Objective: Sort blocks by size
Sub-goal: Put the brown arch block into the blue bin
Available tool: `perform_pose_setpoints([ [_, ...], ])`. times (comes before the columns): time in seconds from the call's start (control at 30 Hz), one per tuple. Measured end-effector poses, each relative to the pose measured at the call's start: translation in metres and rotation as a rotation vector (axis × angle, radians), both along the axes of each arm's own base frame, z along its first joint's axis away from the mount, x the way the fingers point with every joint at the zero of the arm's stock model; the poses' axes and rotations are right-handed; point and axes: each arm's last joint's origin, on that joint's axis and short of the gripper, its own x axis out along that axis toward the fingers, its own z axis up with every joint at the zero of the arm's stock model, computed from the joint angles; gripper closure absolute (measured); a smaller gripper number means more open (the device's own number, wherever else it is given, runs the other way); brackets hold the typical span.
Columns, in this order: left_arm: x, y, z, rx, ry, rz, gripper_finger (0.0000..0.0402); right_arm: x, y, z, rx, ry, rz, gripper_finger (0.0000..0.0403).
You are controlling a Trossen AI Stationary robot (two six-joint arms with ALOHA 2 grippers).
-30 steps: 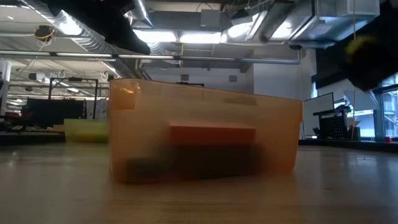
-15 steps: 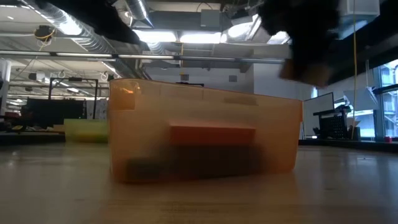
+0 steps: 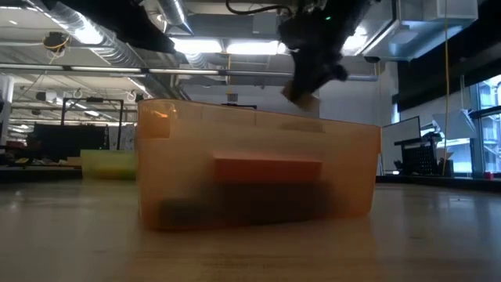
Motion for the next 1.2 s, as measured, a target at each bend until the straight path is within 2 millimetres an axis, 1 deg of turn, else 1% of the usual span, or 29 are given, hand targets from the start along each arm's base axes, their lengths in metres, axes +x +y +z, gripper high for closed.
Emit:
perform_pose_setpoints([
  [0.23,0.0,0.0,0.001,0.0,-0.008,0.001,0.0205,0.012,-0.044,0.009,-0.108,-0.141,0.014,0.0346],
  [0.33,0.001,0.0,0.002,0.016,-0.022,-0.003,0.0205,0.017,-0.063,0.009,-0.154,-0.19,0.009,0.0346],
  [0.43,0.001,0.0,0.002,0.017,-0.021,-0.004,0.0205,0.027,-0.082,0.006,-0.198,-0.261,0.008,0.0345],
  [0.67,0.001,0.0,0.002,0.015,-0.022,-0.003,0.0205,0.053,-0.126,-0.017,-0.266,-0.417,0.004,0.0345],
  [0.87,0.001,0.0,0.002,0.015,-0.022,-0.003,0.0205,0.062,-0.158,-0.042,-0.281,-0.47,-0.039,0.0345],
  [1.07,0.001,0.0,0.002,0.015,-0.022,-0.003,0.0205,0.061,-0.178,-0.063,-0.274,-0.432,-0.081,0.0345],
  [1.2,0.001,0.0,0.002,0.015,-0.022,-0.003,0.0205,0.062,-0.18,-0.073,-0.232,-0.421,-0.104,0.0344],
])
